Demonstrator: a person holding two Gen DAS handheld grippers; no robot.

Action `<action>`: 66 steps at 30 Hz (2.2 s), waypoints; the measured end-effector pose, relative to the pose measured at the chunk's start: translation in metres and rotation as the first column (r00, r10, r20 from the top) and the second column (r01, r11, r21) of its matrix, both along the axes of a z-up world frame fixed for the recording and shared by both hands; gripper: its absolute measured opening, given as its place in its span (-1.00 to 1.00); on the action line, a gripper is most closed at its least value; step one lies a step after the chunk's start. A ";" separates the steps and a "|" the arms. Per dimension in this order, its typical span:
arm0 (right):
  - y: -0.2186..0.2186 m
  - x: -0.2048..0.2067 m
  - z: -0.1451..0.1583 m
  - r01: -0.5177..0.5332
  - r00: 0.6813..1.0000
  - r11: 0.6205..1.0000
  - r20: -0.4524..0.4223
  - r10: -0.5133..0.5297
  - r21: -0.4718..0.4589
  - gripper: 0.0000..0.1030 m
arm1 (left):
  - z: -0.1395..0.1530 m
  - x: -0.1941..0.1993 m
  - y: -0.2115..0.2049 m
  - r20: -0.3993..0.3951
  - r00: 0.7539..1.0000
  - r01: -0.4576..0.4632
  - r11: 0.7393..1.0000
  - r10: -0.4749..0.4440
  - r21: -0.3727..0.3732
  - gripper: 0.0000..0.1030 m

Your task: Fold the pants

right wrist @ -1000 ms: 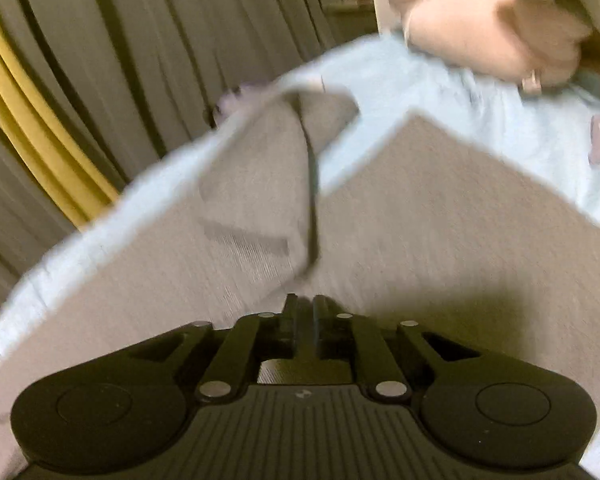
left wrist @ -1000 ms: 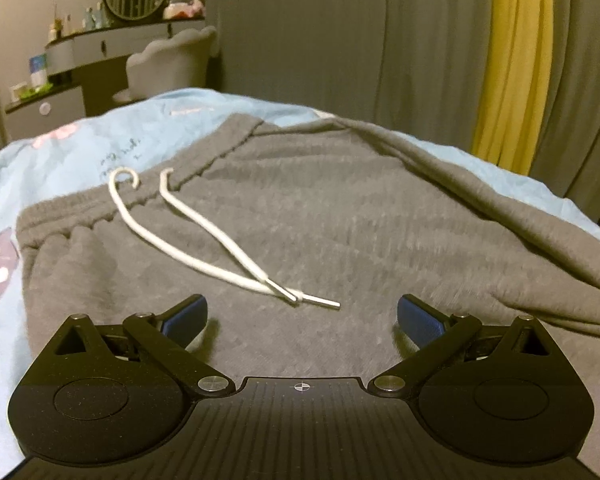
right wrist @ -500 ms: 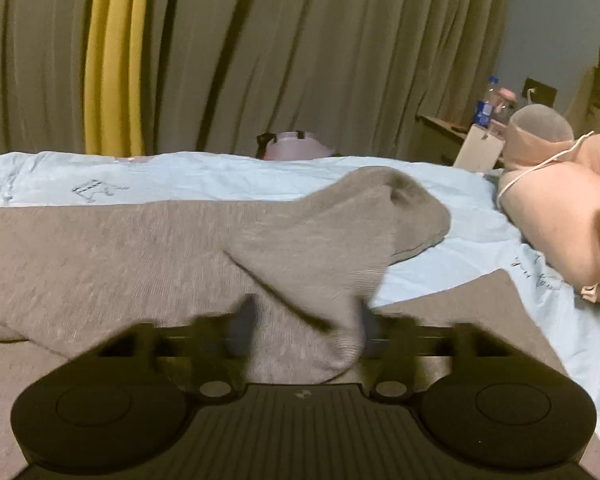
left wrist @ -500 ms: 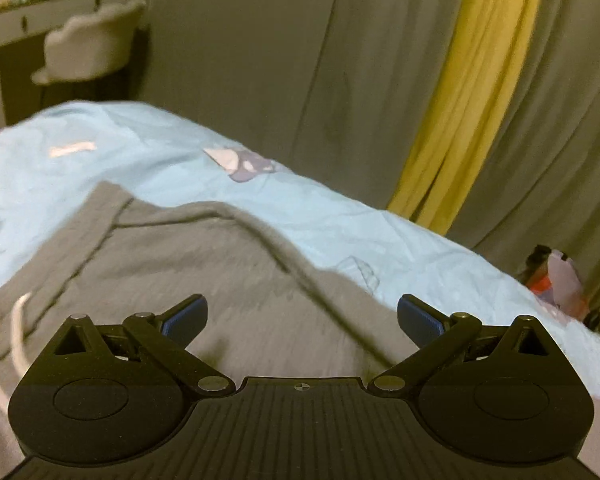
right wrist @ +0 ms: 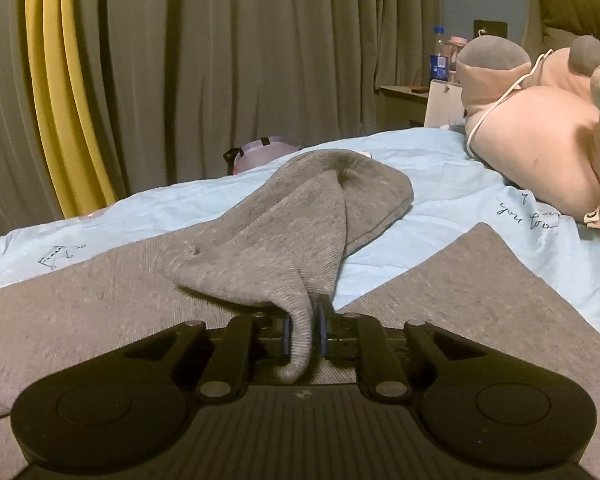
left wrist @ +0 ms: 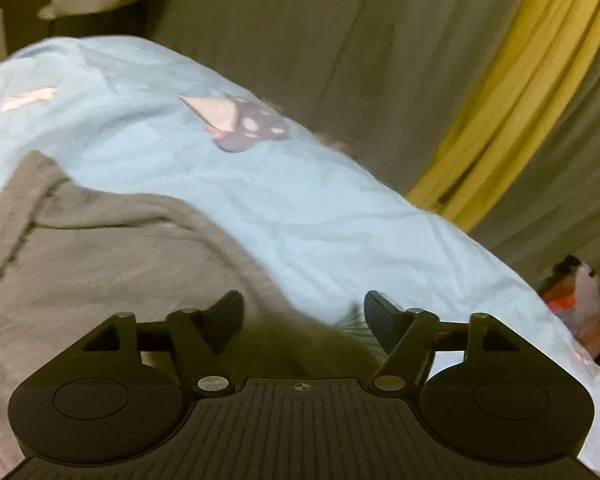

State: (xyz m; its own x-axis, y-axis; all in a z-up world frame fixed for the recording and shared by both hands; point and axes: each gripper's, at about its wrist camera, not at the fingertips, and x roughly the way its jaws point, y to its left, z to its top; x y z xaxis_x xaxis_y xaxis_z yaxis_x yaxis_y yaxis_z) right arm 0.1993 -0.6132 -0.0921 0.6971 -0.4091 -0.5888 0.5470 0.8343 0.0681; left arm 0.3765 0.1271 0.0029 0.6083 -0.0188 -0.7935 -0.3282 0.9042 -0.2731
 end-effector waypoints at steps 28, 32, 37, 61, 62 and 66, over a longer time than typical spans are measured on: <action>-0.080 -0.187 0.021 0.377 0.918 0.788 -0.083 -0.388 0.486 -0.78 | 0.006 -0.338 0.068 0.069 0.998 -0.005 1.000 0.007 -0.017 -0.52; -0.069 -0.184 0.029 0.311 0.934 0.824 0.008 -0.357 0.473 0.25 | 0.024 -0.335 0.089 0.197 0.973 -0.128 0.991 0.118 0.041 0.66; -0.051 -0.162 0.024 0.270 0.957 0.873 -0.009 -0.291 0.406 0.18 | 0.017 -0.300 0.127 0.134 0.969 -0.214 0.976 0.208 0.032 0.46; -0.068 -0.182 0.037 0.400 0.911 0.854 -0.041 -0.411 0.332 -0.89 | -0.003 -0.311 0.140 0.088 0.967 -0.245 0.965 0.237 0.091 -0.75; -0.070 -0.186 0.038 0.391 0.911 0.846 -0.023 -0.412 0.361 -0.89 | 0.001 -0.308 0.138 0.080 0.970 -0.239 0.966 0.231 0.101 -0.73; -0.093 -0.210 0.024 0.319 0.897 0.749 0.070 -0.437 0.581 -0.78 | 0.009 -0.309 0.140 0.077 0.969 -0.242 0.967 0.236 0.076 -0.56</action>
State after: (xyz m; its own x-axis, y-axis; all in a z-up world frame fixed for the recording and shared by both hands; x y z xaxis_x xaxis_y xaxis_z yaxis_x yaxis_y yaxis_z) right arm -0.0102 -0.7060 -0.0681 0.6746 -0.3172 -0.6665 0.7364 0.3522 0.5777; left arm 0.0678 0.2670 0.0115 0.6385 0.1985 -0.7436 -0.5211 0.8226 -0.2278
